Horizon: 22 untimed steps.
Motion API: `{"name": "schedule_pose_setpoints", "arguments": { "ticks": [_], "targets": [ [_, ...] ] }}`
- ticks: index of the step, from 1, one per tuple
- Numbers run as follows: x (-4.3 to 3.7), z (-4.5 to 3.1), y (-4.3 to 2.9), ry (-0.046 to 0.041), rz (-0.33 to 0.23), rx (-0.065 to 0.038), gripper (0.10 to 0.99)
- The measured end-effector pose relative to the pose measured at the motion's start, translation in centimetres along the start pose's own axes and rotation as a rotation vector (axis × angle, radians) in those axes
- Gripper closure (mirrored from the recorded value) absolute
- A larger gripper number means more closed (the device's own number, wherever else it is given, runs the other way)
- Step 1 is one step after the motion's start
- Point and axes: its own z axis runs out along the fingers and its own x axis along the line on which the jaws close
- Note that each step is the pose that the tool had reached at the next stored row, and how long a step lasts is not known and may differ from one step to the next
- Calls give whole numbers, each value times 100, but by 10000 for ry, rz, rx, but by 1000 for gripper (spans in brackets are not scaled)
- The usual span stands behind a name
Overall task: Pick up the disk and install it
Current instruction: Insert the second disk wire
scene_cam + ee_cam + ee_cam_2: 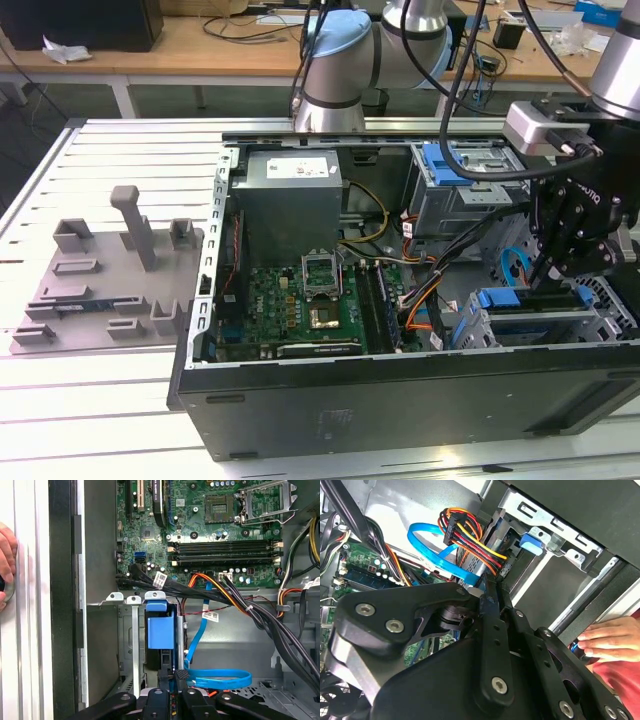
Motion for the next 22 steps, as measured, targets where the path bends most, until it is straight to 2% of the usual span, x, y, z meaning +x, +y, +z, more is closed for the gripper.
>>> {"name": "schedule_pose_setpoints", "arguments": {
  "ticks": [20,21,22],
  "targets": [
    [-1,5,15,-6,0,-2,925],
    [-1,3,18,-10,-1,-1,914],
    [-1,1,21,-11,0,-3,855]
  ]
}}
